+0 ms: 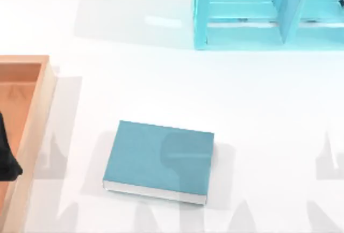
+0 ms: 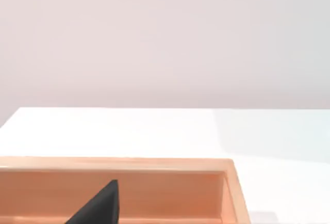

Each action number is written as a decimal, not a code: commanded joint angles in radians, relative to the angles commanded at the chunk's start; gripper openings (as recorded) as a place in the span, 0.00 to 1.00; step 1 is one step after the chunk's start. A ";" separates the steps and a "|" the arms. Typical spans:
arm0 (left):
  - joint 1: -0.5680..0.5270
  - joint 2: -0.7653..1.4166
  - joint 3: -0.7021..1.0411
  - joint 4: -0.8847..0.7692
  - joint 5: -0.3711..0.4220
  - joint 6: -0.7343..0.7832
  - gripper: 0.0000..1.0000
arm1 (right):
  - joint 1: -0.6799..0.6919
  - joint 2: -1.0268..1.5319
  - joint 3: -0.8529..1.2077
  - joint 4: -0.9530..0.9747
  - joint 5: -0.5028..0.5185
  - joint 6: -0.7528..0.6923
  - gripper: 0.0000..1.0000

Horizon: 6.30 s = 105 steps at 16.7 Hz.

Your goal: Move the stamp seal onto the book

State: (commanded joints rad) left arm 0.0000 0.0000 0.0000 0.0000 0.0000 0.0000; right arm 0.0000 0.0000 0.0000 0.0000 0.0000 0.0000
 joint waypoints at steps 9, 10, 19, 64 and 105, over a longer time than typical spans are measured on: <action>0.036 0.219 0.208 -0.177 0.004 0.040 1.00 | 0.000 0.000 0.000 0.000 0.000 0.000 1.00; 0.047 0.292 0.275 -0.230 0.004 0.052 1.00 | 0.000 0.000 0.000 0.000 0.000 0.000 1.00; 0.171 1.188 0.998 -0.810 0.005 0.185 1.00 | 0.000 0.000 0.000 0.000 0.000 0.000 1.00; 0.270 1.950 1.282 -0.896 0.006 0.295 0.02 | 0.000 0.000 0.000 0.000 0.000 0.000 1.00; -0.583 1.930 1.638 -1.277 0.001 -0.556 0.00 | 0.000 0.000 0.000 0.000 0.000 0.000 1.00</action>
State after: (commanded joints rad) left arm -0.5828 1.9300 1.6379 -1.2766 0.0014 -0.5562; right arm 0.0000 0.0000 0.0000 0.0000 0.0000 0.0000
